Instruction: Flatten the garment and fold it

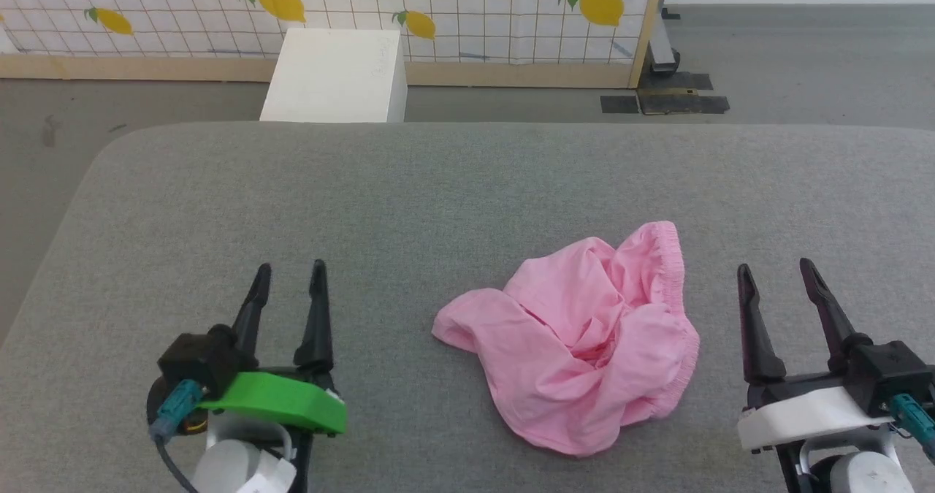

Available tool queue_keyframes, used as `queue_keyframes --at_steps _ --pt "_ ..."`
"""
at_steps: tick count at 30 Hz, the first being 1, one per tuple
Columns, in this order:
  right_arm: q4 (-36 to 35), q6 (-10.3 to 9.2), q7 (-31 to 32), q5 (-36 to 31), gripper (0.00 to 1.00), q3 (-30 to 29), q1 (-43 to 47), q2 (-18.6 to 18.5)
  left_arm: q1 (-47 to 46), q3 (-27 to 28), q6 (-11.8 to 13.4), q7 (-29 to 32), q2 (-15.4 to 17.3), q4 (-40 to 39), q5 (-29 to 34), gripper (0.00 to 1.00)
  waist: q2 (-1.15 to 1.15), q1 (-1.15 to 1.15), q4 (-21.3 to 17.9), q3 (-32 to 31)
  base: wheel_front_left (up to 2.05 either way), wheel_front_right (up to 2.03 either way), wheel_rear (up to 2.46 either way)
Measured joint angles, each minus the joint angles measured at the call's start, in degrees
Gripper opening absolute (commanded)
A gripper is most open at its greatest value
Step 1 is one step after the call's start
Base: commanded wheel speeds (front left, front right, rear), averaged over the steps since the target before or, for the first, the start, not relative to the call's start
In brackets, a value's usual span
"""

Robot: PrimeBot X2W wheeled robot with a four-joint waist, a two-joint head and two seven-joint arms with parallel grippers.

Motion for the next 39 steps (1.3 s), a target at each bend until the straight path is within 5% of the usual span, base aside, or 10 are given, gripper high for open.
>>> queue_keyframes --at_steps 8,15,27,28,29,39 --pt "-0.05 0.0 0.01 0.11 1.0 -0.48 0.02 0.0 -6.86 -18.71 -0.01 1.0 -0.38 2.79 -3.42 1.0 0.0 0.0 0.04 0.02 0.0 0.0 0.0" --pt "0.13 0.0 0.0 0.33 1.0 0.49 0.01 0.0 -13.0 -37.45 -0.15 10.88 -0.51 8.75 -13.67 1.0 0.0 0.0 -2.07 0.32 0.0 0.0 0.0" --pt "0.44 0.0 0.0 1.43 1.0 0.46 0.01 -0.01 -16.45 -47.01 2.87 30.81 -0.6 16.16 -21.31 1.0 0.0 0.0 -6.68 1.27 0.0 0.0 0.0" --pt "0.41 0.0 0.0 1.47 1.0 0.44 0.01 -0.01 -16.92 -47.44 2.88 31.11 -0.62 16.07 -21.27 0.44 0.0 0.0 -6.91 1.47 0.0 0.0 0.0" --pt "0.37 0.0 0.01 1.47 1.0 0.37 0.01 -0.02 -17.59 -47.73 2.87 31.03 -0.62 15.88 -21.19 0.0 0.0 0.0 -7.06 1.71 0.0 0.0 0.0" --pt "0.33 0.0 0.01 1.98 1.0 -0.23 -0.14 -0.01 -27.05 -50.75 1.02 21.09 -0.6 10.48 -21.04 0.0 0.0 0.0 -6.8 2.71 0.0 0.0 0.0"
